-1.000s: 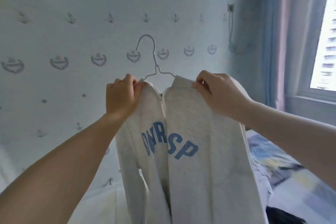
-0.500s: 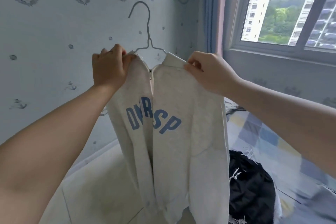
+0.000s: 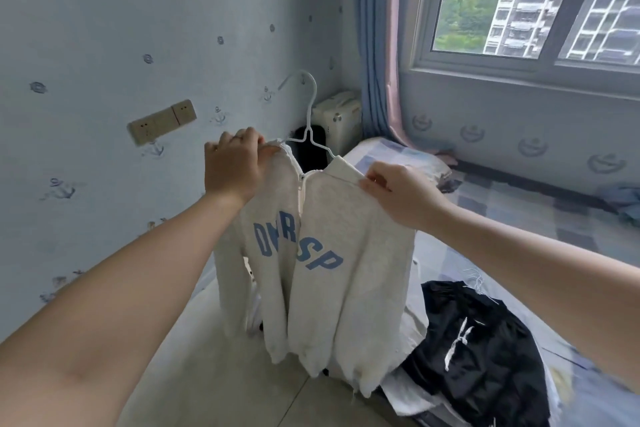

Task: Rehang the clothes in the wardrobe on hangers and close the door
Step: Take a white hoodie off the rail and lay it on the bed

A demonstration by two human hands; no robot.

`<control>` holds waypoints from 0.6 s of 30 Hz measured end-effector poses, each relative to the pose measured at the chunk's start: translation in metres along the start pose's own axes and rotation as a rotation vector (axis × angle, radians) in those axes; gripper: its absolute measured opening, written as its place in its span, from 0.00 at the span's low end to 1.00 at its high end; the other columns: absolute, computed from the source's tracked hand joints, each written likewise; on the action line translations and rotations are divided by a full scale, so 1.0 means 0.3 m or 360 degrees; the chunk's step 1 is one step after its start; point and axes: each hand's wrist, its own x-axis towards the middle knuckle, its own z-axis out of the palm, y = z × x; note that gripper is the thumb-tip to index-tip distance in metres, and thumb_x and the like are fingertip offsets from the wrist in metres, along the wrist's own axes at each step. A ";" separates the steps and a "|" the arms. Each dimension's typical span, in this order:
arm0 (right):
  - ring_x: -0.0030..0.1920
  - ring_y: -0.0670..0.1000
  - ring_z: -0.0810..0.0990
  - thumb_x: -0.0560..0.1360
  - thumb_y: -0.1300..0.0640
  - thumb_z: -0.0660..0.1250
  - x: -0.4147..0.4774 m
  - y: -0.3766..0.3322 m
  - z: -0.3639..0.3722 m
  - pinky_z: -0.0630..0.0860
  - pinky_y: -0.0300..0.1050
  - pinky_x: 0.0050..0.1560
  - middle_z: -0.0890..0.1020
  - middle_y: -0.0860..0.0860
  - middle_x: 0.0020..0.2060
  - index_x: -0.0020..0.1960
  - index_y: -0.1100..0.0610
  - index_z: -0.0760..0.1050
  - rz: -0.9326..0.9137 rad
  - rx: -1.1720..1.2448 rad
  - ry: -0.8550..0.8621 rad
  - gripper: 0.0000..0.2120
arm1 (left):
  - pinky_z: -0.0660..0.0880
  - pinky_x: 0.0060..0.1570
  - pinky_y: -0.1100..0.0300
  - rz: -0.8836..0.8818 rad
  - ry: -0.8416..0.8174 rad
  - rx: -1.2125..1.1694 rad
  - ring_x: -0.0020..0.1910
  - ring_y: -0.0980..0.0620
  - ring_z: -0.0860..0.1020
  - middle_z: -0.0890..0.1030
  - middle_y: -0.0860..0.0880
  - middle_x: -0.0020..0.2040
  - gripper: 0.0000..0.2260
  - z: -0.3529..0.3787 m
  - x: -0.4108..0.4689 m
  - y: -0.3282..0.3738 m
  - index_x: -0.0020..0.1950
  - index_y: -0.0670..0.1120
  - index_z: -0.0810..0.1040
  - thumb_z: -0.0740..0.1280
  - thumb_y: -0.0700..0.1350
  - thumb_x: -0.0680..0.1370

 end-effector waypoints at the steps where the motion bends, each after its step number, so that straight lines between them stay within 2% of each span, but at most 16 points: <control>1: 0.34 0.40 0.70 0.80 0.47 0.63 0.025 0.019 0.021 0.61 0.42 0.31 0.73 0.40 0.31 0.36 0.45 0.67 0.0016 0.0008 -0.0012 0.14 | 0.65 0.49 0.48 -0.0006 -0.0022 -0.0014 0.52 0.39 0.75 0.81 0.42 0.52 0.14 0.040 0.021 -0.005 0.54 0.43 0.76 0.59 0.52 0.84; 5: 0.35 0.42 0.71 0.80 0.48 0.63 0.126 0.125 0.094 0.67 0.43 0.34 0.75 0.43 0.35 0.41 0.46 0.70 0.0062 0.0041 -0.0019 0.09 | 0.67 0.49 0.48 -0.0047 -0.0122 -0.0131 0.55 0.39 0.74 0.79 0.41 0.55 0.16 0.200 0.112 0.007 0.54 0.41 0.76 0.58 0.53 0.84; 9: 0.38 0.52 0.74 0.80 0.48 0.63 0.241 0.282 0.149 0.73 0.49 0.38 0.77 0.46 0.36 0.43 0.49 0.71 0.0177 0.0003 -0.0022 0.08 | 0.69 0.49 0.46 -0.0047 -0.0219 -0.0263 0.55 0.38 0.73 0.79 0.41 0.55 0.18 0.385 0.231 0.056 0.55 0.41 0.76 0.58 0.55 0.83; 12: 0.40 0.53 0.75 0.80 0.49 0.63 0.342 0.418 0.170 0.74 0.50 0.40 0.77 0.46 0.37 0.43 0.48 0.71 0.0227 0.0018 0.0001 0.08 | 0.69 0.50 0.46 -0.0021 -0.0265 -0.0305 0.56 0.39 0.73 0.79 0.42 0.55 0.18 0.537 0.343 0.111 0.55 0.41 0.77 0.59 0.55 0.83; 18: 0.40 0.54 0.76 0.81 0.50 0.63 0.535 0.692 0.244 0.76 0.52 0.42 0.80 0.50 0.40 0.48 0.52 0.75 0.0407 0.0043 -0.0038 0.07 | 0.68 0.53 0.47 -0.0014 -0.0361 -0.0334 0.57 0.40 0.73 0.79 0.44 0.55 0.15 0.843 0.536 0.202 0.53 0.43 0.77 0.62 0.55 0.82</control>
